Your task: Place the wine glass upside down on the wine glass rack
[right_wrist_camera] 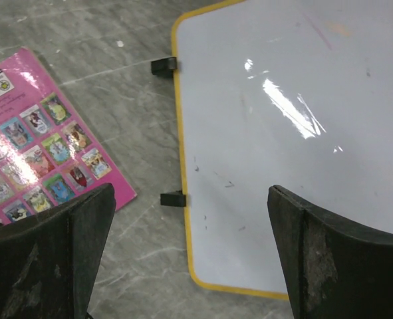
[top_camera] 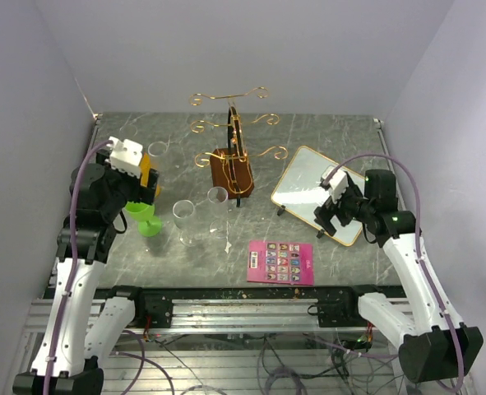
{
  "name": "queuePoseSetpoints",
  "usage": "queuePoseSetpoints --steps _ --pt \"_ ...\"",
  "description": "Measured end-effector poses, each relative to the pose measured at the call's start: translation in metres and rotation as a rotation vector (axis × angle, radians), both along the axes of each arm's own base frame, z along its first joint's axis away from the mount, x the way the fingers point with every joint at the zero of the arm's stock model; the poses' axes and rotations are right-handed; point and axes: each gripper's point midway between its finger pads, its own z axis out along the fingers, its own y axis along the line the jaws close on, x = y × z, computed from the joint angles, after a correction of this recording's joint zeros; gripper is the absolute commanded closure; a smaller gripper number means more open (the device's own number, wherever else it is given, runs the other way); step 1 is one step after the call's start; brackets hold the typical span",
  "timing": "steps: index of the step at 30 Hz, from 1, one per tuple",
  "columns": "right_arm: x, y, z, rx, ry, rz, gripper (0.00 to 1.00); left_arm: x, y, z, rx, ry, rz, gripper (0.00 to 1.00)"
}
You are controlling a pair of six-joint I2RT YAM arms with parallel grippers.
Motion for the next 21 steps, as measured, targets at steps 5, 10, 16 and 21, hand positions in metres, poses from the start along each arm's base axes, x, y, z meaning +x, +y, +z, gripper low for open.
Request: queuePoseSetpoints --steps 5,10,16,21 --pt "0.000 0.017 -0.016 0.010 0.004 0.061 0.07 -0.004 -0.035 -0.024 -0.019 0.079 -0.214 0.07" --pt "0.002 0.031 -0.027 0.047 0.030 0.097 0.07 -0.014 -0.058 -0.040 -0.049 0.152 -0.354 0.13" --pt "0.003 0.041 -0.019 0.084 0.009 0.107 0.07 -0.019 -0.067 -0.060 -0.038 0.279 -0.443 0.31" --pt "0.002 0.041 -0.012 0.099 -0.023 0.099 0.07 -0.012 -0.070 -0.073 -0.012 0.400 -0.479 0.41"
